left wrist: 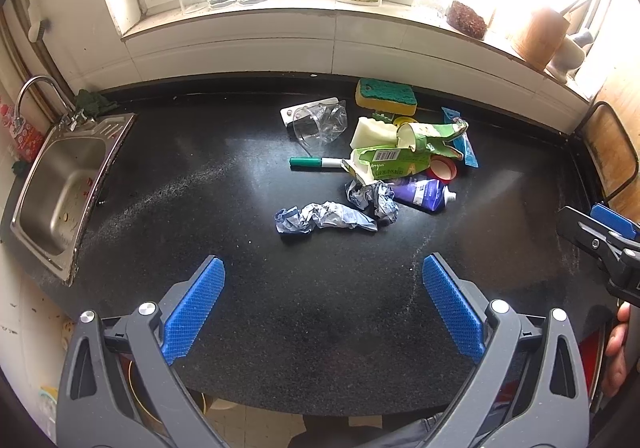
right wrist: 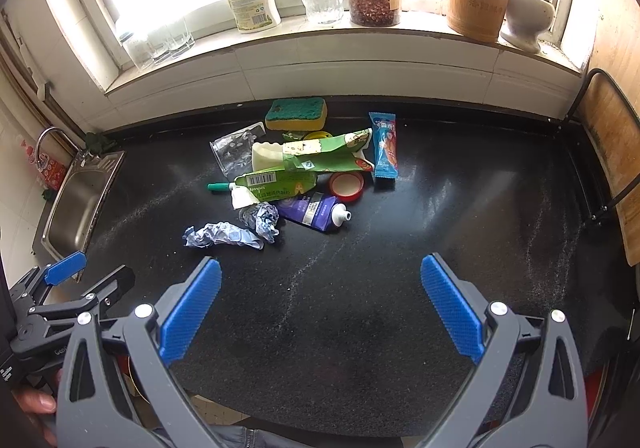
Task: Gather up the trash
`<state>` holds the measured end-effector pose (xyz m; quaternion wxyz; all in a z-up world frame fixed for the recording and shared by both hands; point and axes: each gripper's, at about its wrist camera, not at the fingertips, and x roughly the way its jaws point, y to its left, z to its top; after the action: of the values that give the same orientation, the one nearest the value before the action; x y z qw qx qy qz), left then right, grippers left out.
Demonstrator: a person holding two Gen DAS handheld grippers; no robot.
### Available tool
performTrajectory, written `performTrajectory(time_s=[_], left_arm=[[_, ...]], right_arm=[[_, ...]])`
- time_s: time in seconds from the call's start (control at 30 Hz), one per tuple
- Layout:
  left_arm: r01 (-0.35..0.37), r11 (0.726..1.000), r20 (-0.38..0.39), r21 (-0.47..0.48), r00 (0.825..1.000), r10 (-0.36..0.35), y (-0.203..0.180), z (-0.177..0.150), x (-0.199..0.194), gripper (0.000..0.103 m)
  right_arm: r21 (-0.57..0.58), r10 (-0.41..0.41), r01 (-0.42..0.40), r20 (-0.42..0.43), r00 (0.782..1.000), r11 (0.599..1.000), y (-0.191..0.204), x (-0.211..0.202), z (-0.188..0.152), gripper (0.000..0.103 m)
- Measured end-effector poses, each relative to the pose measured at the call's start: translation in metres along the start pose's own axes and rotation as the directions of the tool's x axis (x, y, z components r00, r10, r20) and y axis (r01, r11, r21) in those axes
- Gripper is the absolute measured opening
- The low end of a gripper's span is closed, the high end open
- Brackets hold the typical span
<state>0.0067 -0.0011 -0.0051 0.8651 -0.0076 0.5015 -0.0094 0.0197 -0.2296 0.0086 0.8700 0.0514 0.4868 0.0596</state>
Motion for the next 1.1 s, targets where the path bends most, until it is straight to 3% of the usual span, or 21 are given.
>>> performTrajectory(time_s=[1.1], left_arm=[[0.018,1.0,-0.014,0.002,1.0,-0.018,0.005,0.005,0.0,0.097]], right_arm=[[0.005,0.009,-0.009,0.001,1.0,1.0,0.001,-0.001,-0.001,0.097]])
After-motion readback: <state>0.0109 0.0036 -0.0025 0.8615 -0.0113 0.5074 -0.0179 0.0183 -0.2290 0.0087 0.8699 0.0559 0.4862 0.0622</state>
